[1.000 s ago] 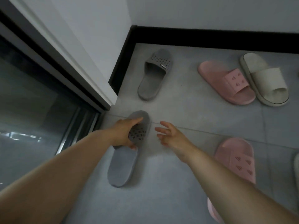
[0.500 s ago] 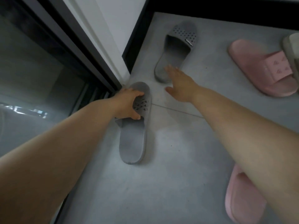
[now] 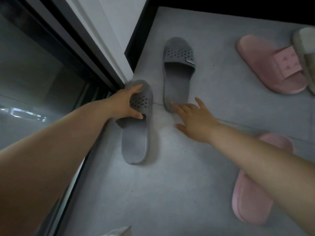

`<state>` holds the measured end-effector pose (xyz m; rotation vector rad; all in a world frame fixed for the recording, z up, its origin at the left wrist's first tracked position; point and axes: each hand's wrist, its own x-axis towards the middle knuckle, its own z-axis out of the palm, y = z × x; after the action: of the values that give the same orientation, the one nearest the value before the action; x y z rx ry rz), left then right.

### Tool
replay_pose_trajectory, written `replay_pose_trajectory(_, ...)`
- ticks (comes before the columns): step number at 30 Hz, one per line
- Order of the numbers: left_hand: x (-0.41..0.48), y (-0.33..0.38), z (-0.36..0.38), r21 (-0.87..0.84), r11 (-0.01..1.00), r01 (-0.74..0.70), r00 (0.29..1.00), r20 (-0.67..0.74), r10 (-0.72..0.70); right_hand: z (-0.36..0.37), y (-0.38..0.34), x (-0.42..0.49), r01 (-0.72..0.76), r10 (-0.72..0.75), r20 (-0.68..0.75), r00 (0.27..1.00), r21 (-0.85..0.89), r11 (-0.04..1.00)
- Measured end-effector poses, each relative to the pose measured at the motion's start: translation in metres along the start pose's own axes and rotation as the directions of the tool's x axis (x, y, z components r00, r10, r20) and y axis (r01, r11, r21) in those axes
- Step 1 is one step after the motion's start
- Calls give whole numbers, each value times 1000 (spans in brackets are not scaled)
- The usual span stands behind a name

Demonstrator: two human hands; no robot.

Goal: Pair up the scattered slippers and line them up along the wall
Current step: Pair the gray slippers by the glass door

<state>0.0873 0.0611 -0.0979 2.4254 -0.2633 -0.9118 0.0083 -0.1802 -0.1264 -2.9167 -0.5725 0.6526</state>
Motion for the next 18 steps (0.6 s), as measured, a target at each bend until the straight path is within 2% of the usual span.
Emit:
replay_pose_trajectory(4,2,-1,-6,-4,1000,3,1000,8,-3,21,-20,-67,112,-117,73,991,71,991)
replay_pose_trajectory(6,3,0,-8,6,1000,3,1000,24,-3,19,-28,-81,192,-189,-38,981,73,979)
replay_pose_trajectory(7,3,1,-8,13,1000,3,999,33,-3,15,-27,-79,179,-166,-149,975,79,981)
replay_pose_trajectory(8,3,1,-8,24,1000,2,999,38,-3,8,-23,-72,115,-75,-256,964,147,982)
replay_pose_trajectory(9,3,2,-8,35,999,1,999,41,-2,-1,-18,-61,31,51,-304,951,258,966)
replay_pose_trajectory(10,2,2,-8,44,999,-3,999,44,1,-11,-12,-49,-70,189,-287,939,379,923)
replay_pose_trajectory(11,1,2,-9,53,999,-8,999,50,5,-18,-7,-37,-166,296,-196,935,496,853)
replay_pose_trajectory(12,0,3,-11,64,998,-13,998,58,10,-22,-3,-25,-231,336,-78,939,582,780)
replay_pose_trajectory(13,-1,3,-12,75,997,-17,998,64,12,-21,-1,-16,-259,317,21,948,632,730)
replay_pose_trajectory(14,-2,4,-13,84,996,-21,998,68,16,-19,-4,-11,-245,272,61,960,652,718)
replay_pose_trajectory(18,-9,0,-16,71,997,-14,996,88,8,2,-32,-7,-113,187,-29,982,704,701)
